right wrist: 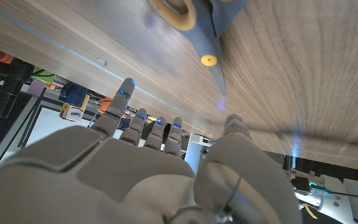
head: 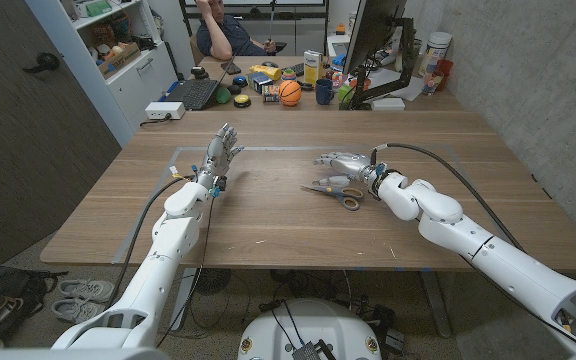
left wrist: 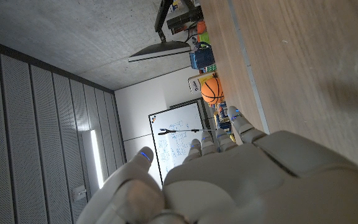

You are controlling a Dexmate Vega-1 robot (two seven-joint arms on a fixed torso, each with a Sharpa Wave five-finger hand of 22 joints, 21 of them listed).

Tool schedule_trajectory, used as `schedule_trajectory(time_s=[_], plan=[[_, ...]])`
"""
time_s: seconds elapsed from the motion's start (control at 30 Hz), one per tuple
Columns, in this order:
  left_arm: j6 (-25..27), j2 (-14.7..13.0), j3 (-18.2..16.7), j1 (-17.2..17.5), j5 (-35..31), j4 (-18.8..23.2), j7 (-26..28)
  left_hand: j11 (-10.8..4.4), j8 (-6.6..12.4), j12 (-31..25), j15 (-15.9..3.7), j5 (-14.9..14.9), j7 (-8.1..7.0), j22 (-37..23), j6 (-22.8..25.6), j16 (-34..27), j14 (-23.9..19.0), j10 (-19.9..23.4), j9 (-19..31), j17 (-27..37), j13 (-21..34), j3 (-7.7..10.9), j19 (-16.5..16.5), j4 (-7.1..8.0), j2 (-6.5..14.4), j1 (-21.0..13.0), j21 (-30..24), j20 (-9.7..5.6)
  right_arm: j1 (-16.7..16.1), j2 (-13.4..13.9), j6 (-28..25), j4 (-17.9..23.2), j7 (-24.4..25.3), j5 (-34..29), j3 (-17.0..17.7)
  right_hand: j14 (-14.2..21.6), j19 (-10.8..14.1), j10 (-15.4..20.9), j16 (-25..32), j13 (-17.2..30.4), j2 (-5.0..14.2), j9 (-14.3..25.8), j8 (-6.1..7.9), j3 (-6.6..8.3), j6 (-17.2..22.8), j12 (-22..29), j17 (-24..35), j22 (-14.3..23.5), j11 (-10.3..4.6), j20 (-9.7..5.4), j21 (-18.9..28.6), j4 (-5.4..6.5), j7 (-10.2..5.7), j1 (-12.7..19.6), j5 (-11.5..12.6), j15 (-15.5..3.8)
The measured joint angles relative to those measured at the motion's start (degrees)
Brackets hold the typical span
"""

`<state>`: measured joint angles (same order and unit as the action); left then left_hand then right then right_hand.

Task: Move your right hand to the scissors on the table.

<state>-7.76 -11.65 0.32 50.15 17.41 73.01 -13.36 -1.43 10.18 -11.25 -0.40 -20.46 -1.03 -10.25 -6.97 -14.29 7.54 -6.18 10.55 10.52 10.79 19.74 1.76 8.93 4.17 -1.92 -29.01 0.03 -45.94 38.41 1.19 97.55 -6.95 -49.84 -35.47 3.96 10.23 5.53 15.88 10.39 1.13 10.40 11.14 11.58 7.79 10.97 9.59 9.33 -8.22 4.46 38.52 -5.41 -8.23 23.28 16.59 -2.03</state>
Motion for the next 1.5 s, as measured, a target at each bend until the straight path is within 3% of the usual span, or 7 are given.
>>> schedule_trajectory(time_s=[0.23, 0.37, 0.47, 0.97, 1.5], plan=[[-0.02, 0.07, 0.0, -0.01, -0.02, -0.01, 0.05, 0.0, 0.0, 0.0, 0.0, 0.0, 0.0, 0.0, 0.0, 0.0, 0.0, 0.0, 0.0, 0.0, 0.0, 0.0, -0.35, 0.0, 0.0, 0.0, 0.0, 0.25, 0.11, 0.25, -0.32, 0.35, -1.13, -0.95, -0.37, 4.35, 6.68, 3.68, -0.21, 0.0, -0.05, 0.0, 0.9, 1.01, 4.88, 0.0, 0.0, 0.16, -1.03, -1.04, -0.6, -2.75, -1.27, 6.01, 0.39, -0.12], [-0.03, 0.08, 0.01, -0.02, -0.05, -0.01, 0.12, 0.0, 0.0, 0.0, 0.0, 0.0, 0.0, 0.0, 0.0, 0.0, 0.0, 0.0, -0.01, 0.0, 0.0, -0.19, -0.42, 0.19, 0.0, 0.0, 0.22, 0.18, 0.11, 0.36, -0.38, 0.49, -1.41, -1.33, -0.44, 7.14, 9.99, 5.7, -0.21, 0.0, -0.36, 0.15, 1.38, 1.0, 7.67, 0.34, 0.0, 0.16, -1.49, -1.76, -0.6, -2.89, -1.63, 7.08, 0.39, -0.22], [-0.04, 0.09, 0.02, -0.02, -0.06, -0.01, 0.18, 0.0, 0.0, 0.0, 0.0, 0.0, 0.0, 0.0, 0.0, 0.0, 0.0, 0.0, -0.01, 0.0, 0.0, -0.25, -0.41, 0.25, 0.0, 0.0, 0.22, 0.18, 0.11, 0.38, -0.39, 0.55, -1.49, -1.42, -0.44, 8.57, 10.83, 7.01, -0.2, 0.0, -0.52, 0.14, 1.59, 1.0, 8.74, 0.34, 0.0, 0.16, -1.41, -2.21, -0.6, -2.89, -1.49, 7.25, 0.47, -0.21], [-0.05, 0.15, 0.07, -0.31, -0.17, -0.29, 0.22, 0.0, 0.0, 0.0, 0.0, 0.0, 0.0, 0.0, 0.0, 0.0, 0.0, 0.0, -0.01, 0.0, 0.0, -0.42, -0.41, 0.08, 0.0, 0.0, 0.63, 0.19, -0.02, 0.31, -0.03, 0.15, -1.18, -1.07, -0.25, 11.94, 11.53, 9.53, 0.04, 0.01, -0.21, 0.14, 2.01, 0.84, 11.77, 0.34, 0.01, 0.42, -1.5, -2.72, -1.48, -2.73, -1.9, 7.98, 0.84, -0.35], [-0.22, 0.25, 0.12, -1.14, -0.25, -1.47, 0.09, 0.0, 0.0, 0.0, 0.0, 0.0, 0.0, 0.0, 0.0, 0.0, 0.0, 0.0, -0.02, 0.0, 0.0, -0.59, -0.4, 0.25, 0.0, 0.0, 0.86, 0.18, 0.56, -0.04, 1.24, -1.11, -0.51, -0.15, -0.21, 12.67, 11.84, 10.87, 0.04, 0.01, 0.1, 0.13, 2.23, 0.84, 13.42, 0.34, 0.02, 0.41, -1.6, -3.04, -2.03, -2.72, -1.7, 8.28, 0.84, -0.21]])
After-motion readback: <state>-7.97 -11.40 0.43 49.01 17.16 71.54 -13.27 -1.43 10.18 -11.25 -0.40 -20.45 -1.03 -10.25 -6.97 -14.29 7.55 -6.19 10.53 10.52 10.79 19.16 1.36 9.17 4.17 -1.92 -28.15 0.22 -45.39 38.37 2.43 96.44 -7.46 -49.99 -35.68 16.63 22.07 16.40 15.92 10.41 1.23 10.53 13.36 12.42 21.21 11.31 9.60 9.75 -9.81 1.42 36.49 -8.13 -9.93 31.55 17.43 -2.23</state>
